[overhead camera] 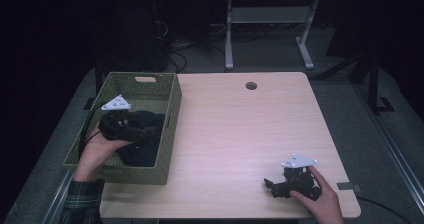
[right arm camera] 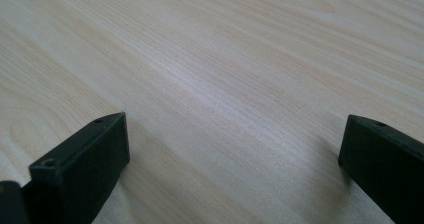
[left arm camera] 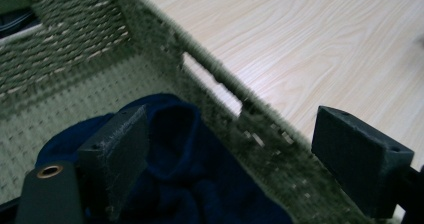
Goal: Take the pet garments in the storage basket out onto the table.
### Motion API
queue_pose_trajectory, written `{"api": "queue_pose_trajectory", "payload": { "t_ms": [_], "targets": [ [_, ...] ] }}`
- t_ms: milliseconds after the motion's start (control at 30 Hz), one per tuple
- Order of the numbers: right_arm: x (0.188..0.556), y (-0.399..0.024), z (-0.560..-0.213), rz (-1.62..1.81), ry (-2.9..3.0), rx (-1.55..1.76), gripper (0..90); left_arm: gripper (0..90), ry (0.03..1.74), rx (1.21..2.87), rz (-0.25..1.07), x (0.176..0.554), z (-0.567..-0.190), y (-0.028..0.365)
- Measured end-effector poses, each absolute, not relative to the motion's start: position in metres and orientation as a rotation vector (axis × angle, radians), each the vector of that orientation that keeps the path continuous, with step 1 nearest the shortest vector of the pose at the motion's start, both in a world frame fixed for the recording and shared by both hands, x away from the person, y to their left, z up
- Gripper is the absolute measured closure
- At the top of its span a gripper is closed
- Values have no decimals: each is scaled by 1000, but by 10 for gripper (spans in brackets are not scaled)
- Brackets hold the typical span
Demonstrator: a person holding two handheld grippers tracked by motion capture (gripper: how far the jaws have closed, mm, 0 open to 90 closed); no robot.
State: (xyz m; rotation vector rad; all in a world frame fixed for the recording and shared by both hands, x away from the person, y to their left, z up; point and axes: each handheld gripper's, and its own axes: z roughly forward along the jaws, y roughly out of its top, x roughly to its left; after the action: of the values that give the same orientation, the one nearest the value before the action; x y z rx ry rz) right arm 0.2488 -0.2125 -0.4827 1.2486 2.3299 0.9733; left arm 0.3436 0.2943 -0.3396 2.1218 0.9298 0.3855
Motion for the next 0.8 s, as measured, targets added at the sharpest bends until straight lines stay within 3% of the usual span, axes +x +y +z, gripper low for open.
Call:
{"api": "queue_pose_trajectory", "payload": {
  "t_ms": [800],
  "targets": [
    [249,-213,-483,973,2329,1246,0,192,1008,2221,347,355,-374,311]
  ]
}}
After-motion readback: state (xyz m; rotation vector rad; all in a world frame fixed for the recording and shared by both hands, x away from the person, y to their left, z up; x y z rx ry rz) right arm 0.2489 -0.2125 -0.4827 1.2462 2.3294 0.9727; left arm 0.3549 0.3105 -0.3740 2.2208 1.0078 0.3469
